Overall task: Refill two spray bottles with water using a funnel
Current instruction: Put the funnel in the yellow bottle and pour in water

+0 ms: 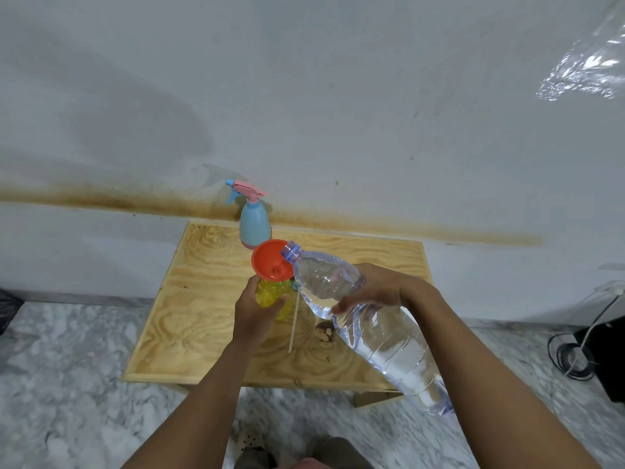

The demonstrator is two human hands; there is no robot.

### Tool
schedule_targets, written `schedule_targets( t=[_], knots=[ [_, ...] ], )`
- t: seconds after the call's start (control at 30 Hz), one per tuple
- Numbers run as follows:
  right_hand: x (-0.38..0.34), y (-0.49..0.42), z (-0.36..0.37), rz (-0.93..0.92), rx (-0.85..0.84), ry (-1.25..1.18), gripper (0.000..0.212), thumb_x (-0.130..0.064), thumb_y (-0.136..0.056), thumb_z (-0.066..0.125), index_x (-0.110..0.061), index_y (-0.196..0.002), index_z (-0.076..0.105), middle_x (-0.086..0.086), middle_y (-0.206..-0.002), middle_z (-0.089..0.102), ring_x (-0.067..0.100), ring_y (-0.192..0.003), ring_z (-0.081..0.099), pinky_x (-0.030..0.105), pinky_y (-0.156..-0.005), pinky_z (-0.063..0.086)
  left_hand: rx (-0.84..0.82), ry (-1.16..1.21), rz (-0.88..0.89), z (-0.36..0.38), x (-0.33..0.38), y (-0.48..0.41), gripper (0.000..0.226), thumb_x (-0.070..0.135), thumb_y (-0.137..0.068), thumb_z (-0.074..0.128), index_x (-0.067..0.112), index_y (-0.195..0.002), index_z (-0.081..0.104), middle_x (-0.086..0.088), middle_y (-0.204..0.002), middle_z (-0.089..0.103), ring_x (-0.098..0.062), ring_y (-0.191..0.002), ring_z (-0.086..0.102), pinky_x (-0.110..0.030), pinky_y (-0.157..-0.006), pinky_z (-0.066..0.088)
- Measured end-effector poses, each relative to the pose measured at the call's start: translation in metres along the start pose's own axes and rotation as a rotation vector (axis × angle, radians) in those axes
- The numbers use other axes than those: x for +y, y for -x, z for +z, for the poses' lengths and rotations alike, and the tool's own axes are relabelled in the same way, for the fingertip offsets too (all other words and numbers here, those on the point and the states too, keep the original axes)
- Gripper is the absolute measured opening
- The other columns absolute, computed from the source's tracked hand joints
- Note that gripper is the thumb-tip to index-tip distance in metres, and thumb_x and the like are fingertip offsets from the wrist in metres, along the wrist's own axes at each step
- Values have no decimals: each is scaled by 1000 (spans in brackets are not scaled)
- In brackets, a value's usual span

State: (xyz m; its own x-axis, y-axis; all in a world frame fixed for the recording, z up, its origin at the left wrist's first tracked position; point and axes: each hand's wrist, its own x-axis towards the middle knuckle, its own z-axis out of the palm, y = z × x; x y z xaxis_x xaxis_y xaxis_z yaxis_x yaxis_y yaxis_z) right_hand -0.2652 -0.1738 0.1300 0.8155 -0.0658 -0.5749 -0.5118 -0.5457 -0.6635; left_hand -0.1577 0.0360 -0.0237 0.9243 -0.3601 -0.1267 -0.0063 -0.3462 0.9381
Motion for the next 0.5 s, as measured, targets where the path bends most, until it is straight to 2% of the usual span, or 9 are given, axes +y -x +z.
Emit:
schedule_targets(
  t=[0.07,0.2,0.27,0.33,0.4,0.5],
  knots=[
    [2,0,0,-18,13,-9,50,-43,-63,86,-30,-107,67,2,-91,77,24,-92,74,45,-83,61,-9,9,3,0,-1,0,51,24,-82,81,23,-127,57,12,-108,64,12,-97,54,-10,-76,41],
    [8,-3,4,-45,46,-4,51,-41,-63,87,-37,-108,63,-3,-87,78,15,-83,74,40,-79,61,-9,20,-5,-1,-3,-1,51,26,-81,81,25,-126,57,12,-108,67,7,-101,58,-18,-78,46],
    [10,-5,5,-51,67,-3,52,-38,-65,88,-39,-110,60,-6,-89,78,9,-81,74,37,-76,62,-11,23,-7,-1,-1,0,51,26,-81,81,26,-126,57,13,-108,65,5,-100,57,-16,-78,44],
    [11,-6,7,-67,88,8,48,-35,-68,88,-42,-106,59,-12,-89,76,2,-79,71,29,-72,57,-11,20,-9,0,1,1,53,25,-81,82,26,-127,56,13,-110,63,11,-98,53,-12,-77,41],
    [9,-7,9,-89,112,32,45,-35,-69,88,-46,-102,59,-16,-94,73,-1,-82,69,24,-75,52,-10,19,-14,0,0,0,53,26,-80,82,25,-127,56,12,-110,64,16,-97,52,-11,-77,41],
    [8,-9,12,-124,134,49,50,-36,-69,87,-52,-105,56,-19,-103,70,-1,-91,66,23,-81,51,-10,14,-26,0,1,1,51,24,-80,82,24,-124,57,19,-104,62,24,-92,51,-7,-74,39]
  ],
)
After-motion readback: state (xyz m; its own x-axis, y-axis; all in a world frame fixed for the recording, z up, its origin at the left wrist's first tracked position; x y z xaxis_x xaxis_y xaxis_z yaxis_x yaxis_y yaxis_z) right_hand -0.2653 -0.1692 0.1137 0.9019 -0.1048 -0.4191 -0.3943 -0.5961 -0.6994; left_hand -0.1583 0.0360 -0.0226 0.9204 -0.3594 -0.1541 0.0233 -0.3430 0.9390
